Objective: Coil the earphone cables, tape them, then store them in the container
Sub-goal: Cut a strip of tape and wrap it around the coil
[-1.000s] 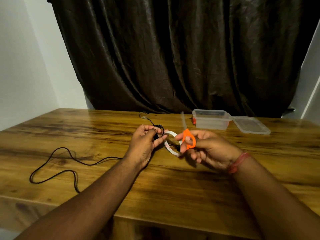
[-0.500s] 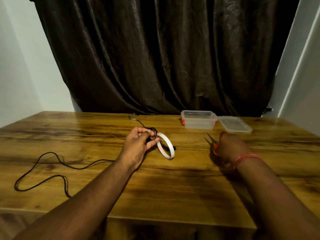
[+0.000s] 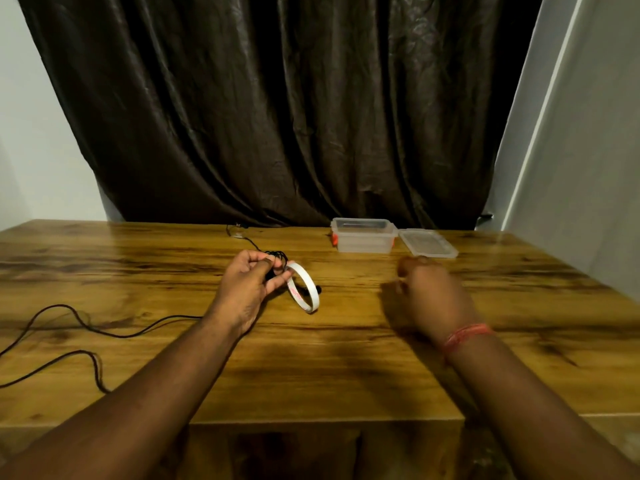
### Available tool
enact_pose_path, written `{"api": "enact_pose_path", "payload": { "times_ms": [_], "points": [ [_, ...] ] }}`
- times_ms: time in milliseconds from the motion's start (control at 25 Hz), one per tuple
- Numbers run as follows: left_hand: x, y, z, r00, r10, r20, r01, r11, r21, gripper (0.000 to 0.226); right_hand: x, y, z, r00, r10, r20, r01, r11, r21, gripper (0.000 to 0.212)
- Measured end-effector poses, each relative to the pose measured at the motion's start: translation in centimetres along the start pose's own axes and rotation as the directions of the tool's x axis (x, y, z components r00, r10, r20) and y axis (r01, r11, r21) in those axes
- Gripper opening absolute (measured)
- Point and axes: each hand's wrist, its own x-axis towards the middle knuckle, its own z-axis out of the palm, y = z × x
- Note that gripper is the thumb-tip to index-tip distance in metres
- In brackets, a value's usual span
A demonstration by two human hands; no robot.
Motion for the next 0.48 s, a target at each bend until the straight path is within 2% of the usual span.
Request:
{"api": "enact_pose_path", "payload": {
  "times_ms": [80,120,200,280,360,440,480],
  "points": [
    [0.1,-0.1,-0.1,1.000,-0.010,0.003,0.010,1.000,0.004,0.010,-0.9,-3.4,1.3,0.999,-0.051,-0.008,0.051,0.959,0.279,0.020],
    [0.2,-0.2,-0.1,1.000,-0.013,0.002,0.013,1.000,0.007,0.009,-1.3,-5.2,2.1,0.997,-0.057,0.056,0.027,0.895,0.445,0.020],
    [0.4,-0.4,-0.3,1.000,-0.010,0.003,0.010,1.000,0.018,0.010,-1.9,-8.0,3.7,0.971,-0.076,0.228,-0.111,0.697,0.708,0.013],
    [0.3,-0.4,-0.3,1.000,0.004,0.019,-0.004,0.999,0.033,0.011,-2.1,-9.0,4.5,0.954,-0.094,0.285,-0.177,0.590,0.788,0.011],
    [0.2,-0.4,-0.3,0.999,0.016,0.046,-0.017,0.999,0.032,0.014,-1.9,-8.9,4.6,0.960,-0.104,0.259,-0.156,0.571,0.806,0.010],
    [0.3,-0.4,-0.3,0.998,0.007,0.068,-0.009,1.000,0.028,0.015,-1.8,-7.9,4.2,0.971,-0.117,0.209,-0.093,0.621,0.778,0.011],
    [0.3,-0.4,-0.4,0.997,-0.003,0.076,0.000,1.000,0.030,0.014,-1.8,-7.0,3.9,0.975,-0.129,0.183,-0.048,0.679,0.733,0.012]
  ]
}}
